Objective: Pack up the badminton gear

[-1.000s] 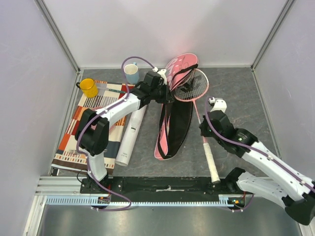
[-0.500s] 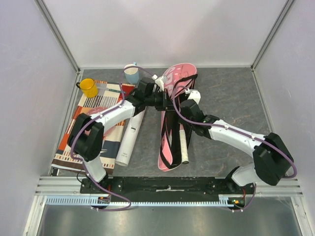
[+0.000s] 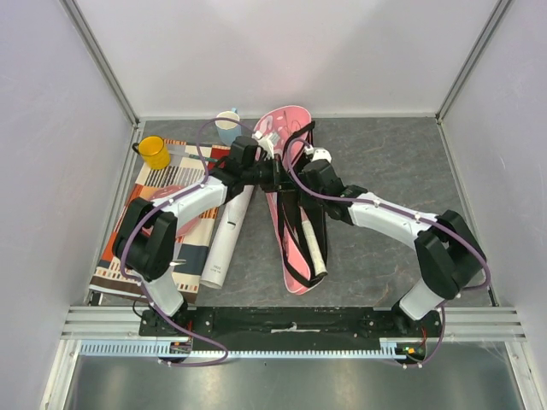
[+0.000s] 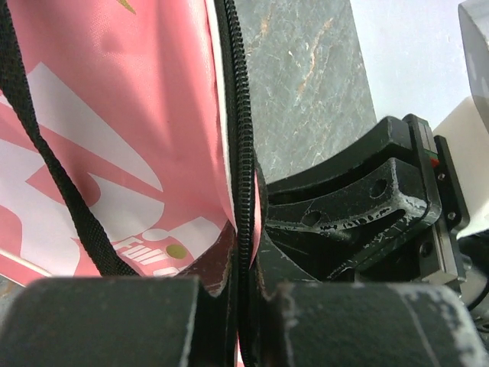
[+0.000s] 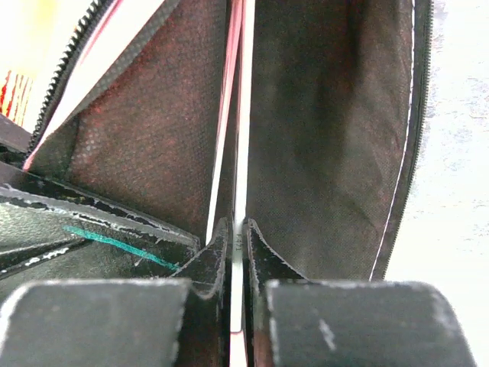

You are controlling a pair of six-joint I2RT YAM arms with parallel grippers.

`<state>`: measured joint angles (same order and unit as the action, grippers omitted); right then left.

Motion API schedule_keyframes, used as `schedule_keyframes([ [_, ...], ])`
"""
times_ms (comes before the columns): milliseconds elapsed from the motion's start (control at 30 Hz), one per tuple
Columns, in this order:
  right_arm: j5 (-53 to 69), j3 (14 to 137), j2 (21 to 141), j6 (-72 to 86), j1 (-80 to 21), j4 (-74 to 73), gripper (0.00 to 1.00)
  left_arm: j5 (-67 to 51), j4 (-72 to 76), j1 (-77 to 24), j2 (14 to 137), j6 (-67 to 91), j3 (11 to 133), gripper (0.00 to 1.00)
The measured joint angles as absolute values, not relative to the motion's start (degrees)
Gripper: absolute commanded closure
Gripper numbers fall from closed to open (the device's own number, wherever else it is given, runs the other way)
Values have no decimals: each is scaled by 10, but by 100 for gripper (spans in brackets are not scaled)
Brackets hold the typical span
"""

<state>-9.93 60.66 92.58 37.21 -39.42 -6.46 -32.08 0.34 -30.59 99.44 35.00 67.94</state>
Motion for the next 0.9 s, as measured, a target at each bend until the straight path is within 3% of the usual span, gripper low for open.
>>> schedule_keyframes([
  [100,-84,595,913,362,-387,-64,56,-333,2,-306,994,355,679,98],
  [267,-27,547,851,357,-350,-73,43,-374,8,-309,994,380,680,98],
  [300,-7,540,838,359,-341,-74,35,-381,14,-311,995,385,680,98],
  [400,54,503,775,359,-296,-81,23,-398,36,-321,995,401,680,98],
  [667,110,470,625,334,-204,-140,15,-426,55,-331,998,420,682,98],
  [900,144,340,570,356,-142,-164,9,-432,62,-331,998,431,684,98],
])
